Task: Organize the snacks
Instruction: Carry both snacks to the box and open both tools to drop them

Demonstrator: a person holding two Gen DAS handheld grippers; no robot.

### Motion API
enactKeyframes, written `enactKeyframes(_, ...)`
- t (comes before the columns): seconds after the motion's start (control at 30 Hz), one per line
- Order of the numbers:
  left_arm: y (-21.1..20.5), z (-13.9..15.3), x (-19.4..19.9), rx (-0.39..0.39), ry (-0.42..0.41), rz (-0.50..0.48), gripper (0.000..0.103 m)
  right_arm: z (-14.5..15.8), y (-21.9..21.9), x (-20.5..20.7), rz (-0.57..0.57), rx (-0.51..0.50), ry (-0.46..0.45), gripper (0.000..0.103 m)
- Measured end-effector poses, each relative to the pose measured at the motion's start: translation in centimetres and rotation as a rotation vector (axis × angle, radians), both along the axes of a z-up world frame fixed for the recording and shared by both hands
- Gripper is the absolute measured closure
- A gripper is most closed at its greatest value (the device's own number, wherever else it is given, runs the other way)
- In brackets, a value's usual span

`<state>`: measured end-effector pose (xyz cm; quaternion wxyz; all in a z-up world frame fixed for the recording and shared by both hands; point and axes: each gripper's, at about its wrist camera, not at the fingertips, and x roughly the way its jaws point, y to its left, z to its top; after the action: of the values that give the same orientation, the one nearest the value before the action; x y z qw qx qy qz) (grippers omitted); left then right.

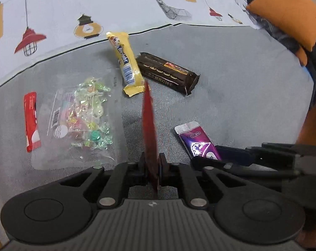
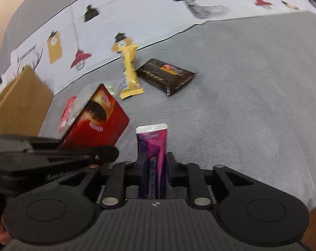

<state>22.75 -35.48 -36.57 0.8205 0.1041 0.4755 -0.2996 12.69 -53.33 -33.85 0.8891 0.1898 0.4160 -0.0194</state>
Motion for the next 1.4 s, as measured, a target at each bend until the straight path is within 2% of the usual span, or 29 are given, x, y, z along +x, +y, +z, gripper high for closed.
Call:
enactKeyframes(0.1,0.8,0.5,0.0,0.001,-0.008,0.017,0.094,0.2,0.7,0.2,0.036,-0.039,0.005,0.058)
enactKeyframes(0.17,1.3,0.9,-0.3,0.001,-0.018,0.02,0.094,0.3,1.7,0.5,0.083,-0.115,0.015,0.058)
enactKeyframes(0.23,1.8,1.5,-0.9,0.005,-0.023,0.023,0.094,0.3,2.5,0.7,0.1,-0.197,0.026,0.069)
enactKeyframes(0.27,2.1,1.9,-1.2,0.012,-0.029,0.029,0.094,0.4,2.6,0.7,0.097,-0.219,0.025,0.079)
enactKeyframes(0.3,2.4,2.3,-1.6,0.017,-0.031,0.04,0.094,0.5,2.3,0.6,0.086,-0.207,0.018,0.088)
enactKeyframes(0.37,3.5,3.3,-2.3,0.005,-0.022,0.06,0.094,0.5,1.4,0.5,0.034,-0.161,0.011,0.091)
enactKeyframes(0.47,5.2,5.0,-3.6,-0.007,-0.038,0.077,0.094,1.2,1.0,-0.1,-0.001,-0.151,-0.01,0.091)
enactKeyframes(0.6,8.5,7.8,-4.9,-0.061,-0.059,0.119,0.094,3.7,1.9,-1.9,-0.009,-0.108,-0.1,0.091)
enactKeyframes(0.87,14.1,11.6,-5.9,-0.173,-0.104,0.185,0.094,8.8,8.3,-4.6,0.038,-0.06,-0.205,0.091)
enactKeyframes(1.03,18.8,15.1,-6.1,-0.246,-0.185,0.251,0.094,12.6,12.9,-4.7,0.082,-0.025,-0.275,0.091)
enactKeyframes(1.2,24.9,19.5,-6.5,-0.318,-0.318,0.356,0.094,17.4,18.3,-3.3,0.164,-0.021,-0.363,0.09)
enactKeyframes(1.4,31.6,22.5,-7.0,-0.364,-0.449,0.481,0.094,22.2,24.1,-1.4,0.254,-0.02,-0.458,0.09)
